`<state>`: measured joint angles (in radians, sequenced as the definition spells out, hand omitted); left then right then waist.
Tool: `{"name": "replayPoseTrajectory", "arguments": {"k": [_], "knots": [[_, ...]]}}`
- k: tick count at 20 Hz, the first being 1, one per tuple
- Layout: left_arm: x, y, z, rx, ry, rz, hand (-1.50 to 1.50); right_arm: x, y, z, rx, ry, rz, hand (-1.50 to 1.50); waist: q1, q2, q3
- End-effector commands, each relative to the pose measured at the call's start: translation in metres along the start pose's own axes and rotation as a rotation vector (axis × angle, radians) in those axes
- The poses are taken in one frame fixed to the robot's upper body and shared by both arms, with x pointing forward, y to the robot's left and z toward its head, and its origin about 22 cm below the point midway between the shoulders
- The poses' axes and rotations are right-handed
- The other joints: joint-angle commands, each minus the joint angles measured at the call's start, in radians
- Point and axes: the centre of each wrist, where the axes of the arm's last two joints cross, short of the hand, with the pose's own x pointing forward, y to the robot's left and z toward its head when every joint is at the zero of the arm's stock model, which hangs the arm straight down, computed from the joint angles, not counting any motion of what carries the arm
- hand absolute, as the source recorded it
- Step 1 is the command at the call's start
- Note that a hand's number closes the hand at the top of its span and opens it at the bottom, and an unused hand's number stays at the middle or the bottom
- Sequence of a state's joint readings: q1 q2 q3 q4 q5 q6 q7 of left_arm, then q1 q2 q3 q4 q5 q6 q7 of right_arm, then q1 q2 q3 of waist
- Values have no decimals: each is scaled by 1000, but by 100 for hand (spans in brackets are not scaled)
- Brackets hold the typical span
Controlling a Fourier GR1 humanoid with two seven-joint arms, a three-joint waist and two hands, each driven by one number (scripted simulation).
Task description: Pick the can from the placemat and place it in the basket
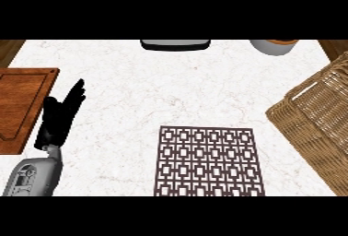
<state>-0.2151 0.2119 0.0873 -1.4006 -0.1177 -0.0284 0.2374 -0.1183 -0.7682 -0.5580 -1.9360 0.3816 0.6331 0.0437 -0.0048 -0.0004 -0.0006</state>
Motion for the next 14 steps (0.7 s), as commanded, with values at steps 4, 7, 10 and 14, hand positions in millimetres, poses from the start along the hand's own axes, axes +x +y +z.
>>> {"name": "replayPoseTrajectory", "arguments": {"k": [4,7,10,14], "knots": [[5,-12,-6,-12,-12,-7,0,-45,-21,-21,82,4,-48,150,7,1,1],[15,-17,-1,4,-14,1,0,-70,2,-30,147,82,-164,150,15,2,1],[-6,-19,-3,-6,1,-6,0,-77,28,-27,151,110,-258,-150,4,1,0],[3,-4,-4,-14,-11,-10,0,-91,39,-43,98,86,-322,-150,10,2,1]]}}
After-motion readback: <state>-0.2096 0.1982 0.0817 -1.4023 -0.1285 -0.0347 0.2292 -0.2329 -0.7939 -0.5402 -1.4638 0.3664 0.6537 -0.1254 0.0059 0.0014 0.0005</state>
